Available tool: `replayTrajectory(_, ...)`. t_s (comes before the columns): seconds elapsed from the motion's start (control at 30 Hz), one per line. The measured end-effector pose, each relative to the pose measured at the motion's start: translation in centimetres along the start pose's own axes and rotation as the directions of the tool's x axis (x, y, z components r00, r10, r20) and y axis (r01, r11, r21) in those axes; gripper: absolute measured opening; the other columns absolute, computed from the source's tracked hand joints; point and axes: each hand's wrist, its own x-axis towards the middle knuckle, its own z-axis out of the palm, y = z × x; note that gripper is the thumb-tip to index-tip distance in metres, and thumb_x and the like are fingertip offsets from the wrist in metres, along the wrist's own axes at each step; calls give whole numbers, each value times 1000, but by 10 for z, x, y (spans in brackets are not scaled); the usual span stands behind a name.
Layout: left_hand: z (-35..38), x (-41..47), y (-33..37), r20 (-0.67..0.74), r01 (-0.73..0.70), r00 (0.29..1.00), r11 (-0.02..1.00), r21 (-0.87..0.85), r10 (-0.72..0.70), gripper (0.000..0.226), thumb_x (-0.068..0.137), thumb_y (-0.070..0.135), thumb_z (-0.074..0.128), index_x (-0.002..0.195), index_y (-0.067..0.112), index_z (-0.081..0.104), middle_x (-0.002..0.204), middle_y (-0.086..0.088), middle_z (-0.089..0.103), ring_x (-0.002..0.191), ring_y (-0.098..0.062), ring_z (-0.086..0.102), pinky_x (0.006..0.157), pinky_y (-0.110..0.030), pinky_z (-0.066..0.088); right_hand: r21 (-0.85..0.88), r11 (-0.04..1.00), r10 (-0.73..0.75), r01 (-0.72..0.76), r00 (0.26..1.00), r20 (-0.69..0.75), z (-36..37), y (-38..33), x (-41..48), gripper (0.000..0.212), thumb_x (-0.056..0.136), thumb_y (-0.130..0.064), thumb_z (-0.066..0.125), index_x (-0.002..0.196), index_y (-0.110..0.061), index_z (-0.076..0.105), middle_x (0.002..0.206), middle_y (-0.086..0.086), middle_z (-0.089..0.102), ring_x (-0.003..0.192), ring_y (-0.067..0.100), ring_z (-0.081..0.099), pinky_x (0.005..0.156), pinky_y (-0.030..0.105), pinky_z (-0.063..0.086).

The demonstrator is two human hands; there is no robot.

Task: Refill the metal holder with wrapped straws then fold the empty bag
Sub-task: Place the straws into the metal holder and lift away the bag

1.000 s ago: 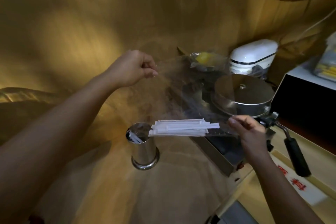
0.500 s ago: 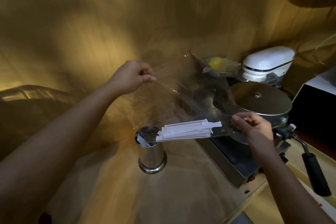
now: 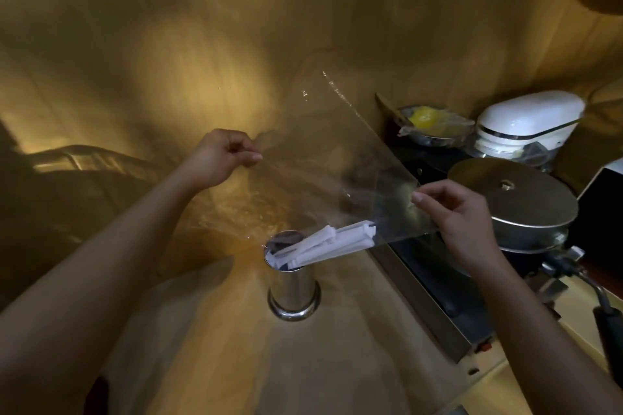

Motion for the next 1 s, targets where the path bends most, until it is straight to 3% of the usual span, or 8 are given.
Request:
replayTrajectory(0.1,-1,-5,-8,-1,26,1000,999,-40,-26,10,81,6,66,87,-2,66,77,-13,63,68,-14,57,60,-8,45,-10,1000,-2,3,999,33,8,0,3,11,82,-13,64,78,-22,67,76,-4,66,67,-4,58,61,8,46)
replayTrajectory(0.23,0,-11,-16,-29,41,999,995,-95,-44,13,82,0,63,89,-11,63,77,-13,61,65,-16,55,66,-18,46,11,1000,-4,3,999,44,13,2,2,5,82,-14,64,85,-18,67,83,-1,66,75,1,61,66,10,48)
replayTrajectory(0.3,0,-13,-19,-43,46,998,994,-96,-50,14,82,0,62,90,-11,63,79,-15,62,65,-14,56,61,-9,45,44,999,17,-18,999,37,14,6,-1,12,80,-13,66,91,-18,65,87,1,66,78,5,61,69,10,49)
replayTrajectory(0.43,1,-15,-27,-65,65,995,989,-134,-75,16,82,1,63,92,-12,62,81,-17,62,63,-10,58,59,-6,46,176,978,110,-114,993,34,16,20,-10,27,75,-10,71,94,-28,63,92,1,65,76,0,61,69,7,50)
replayTrajectory(0.67,4,-15,-39,-109,75,989,978,-193,-97,15,81,-1,64,91,-12,63,70,-8,61,52,6,60,57,-5,47,83,968,220,-237,960,173,28,47,-23,27,77,-24,70,99,-40,66,84,-10,71,68,-1,63,52,11,46)
replayTrajectory(0.87,4,-21,-48,-107,97,986,965,-245,-126,3,81,2,65,83,1,65,70,-5,62,56,3,60,60,-8,49,28,975,212,-221,958,193,45,48,-23,16,77,-34,69,92,-41,69,94,-20,71,82,-2,66,64,15,50)
replayTrajectory(0.93,3,-24,-51,-110,103,984,957,-270,-137,11,80,2,65,76,12,64,70,-5,63,56,4,61,60,-8,49,-23,985,174,-173,965,196,50,44,-19,12,81,-33,65,87,-42,70,92,-24,70,83,-4,65,66,19,48)
replayTrajectory(1.0,3,-28,-55,-122,119,979,947,-300,-162,15,80,3,65,73,16,64,70,-5,63,60,-1,61,61,-7,48,-39,992,129,-124,978,163,53,40,-12,21,83,-26,64,78,-46,70,86,-26,70,78,-6,64,62,13,45)
